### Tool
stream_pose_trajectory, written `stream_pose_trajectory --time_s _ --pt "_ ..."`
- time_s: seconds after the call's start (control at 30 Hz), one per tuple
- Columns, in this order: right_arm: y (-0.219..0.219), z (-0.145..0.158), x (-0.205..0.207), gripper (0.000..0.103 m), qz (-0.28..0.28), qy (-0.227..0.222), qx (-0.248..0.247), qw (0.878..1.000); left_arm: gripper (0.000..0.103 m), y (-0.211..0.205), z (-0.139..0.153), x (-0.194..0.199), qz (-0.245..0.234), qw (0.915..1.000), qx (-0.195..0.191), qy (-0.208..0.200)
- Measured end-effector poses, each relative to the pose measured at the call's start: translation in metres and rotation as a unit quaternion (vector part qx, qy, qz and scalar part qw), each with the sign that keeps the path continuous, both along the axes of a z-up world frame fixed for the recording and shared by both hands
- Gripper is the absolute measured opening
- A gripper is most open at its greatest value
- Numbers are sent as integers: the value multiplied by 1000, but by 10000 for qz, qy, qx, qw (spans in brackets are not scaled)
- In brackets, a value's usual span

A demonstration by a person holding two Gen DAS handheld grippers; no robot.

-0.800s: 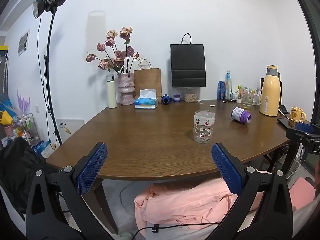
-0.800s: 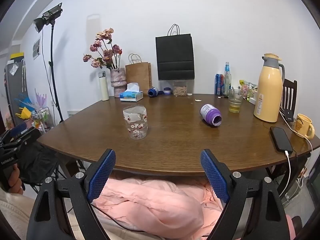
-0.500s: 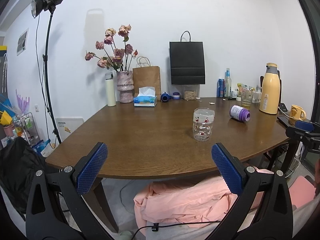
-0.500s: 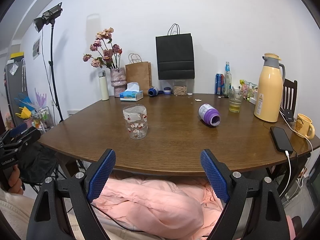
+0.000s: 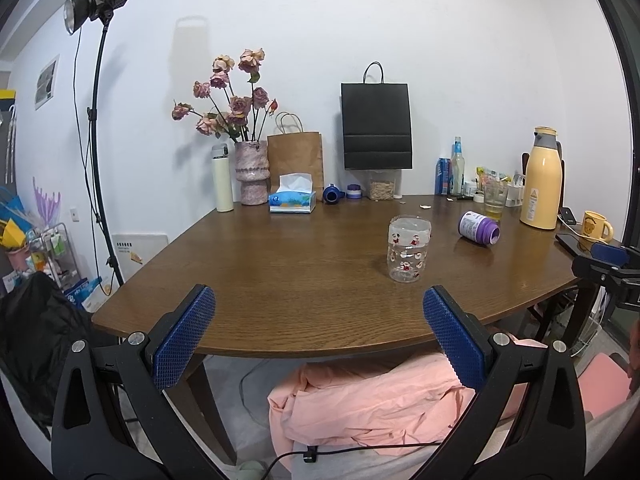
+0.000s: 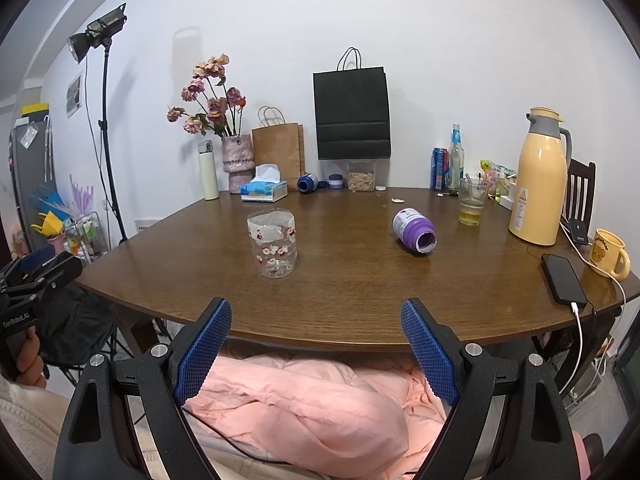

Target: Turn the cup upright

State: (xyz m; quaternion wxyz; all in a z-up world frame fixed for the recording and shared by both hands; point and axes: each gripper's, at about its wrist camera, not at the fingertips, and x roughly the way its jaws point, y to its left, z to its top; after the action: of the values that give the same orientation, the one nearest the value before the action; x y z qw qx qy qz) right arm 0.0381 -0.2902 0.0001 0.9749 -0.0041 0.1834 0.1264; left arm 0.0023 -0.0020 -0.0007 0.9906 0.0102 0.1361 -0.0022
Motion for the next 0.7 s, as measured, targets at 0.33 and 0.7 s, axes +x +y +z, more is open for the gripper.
stream_pose_trajectory --time_s 0.33,0.7 --pt "-1 -2 1 91 -16 6 4 10000 103 0 -1 0 -2 10000 4 -8" --pt "-3 -5 1 91 -22 31 17 10000 103 1 0 0 -5 10000 18 -14"
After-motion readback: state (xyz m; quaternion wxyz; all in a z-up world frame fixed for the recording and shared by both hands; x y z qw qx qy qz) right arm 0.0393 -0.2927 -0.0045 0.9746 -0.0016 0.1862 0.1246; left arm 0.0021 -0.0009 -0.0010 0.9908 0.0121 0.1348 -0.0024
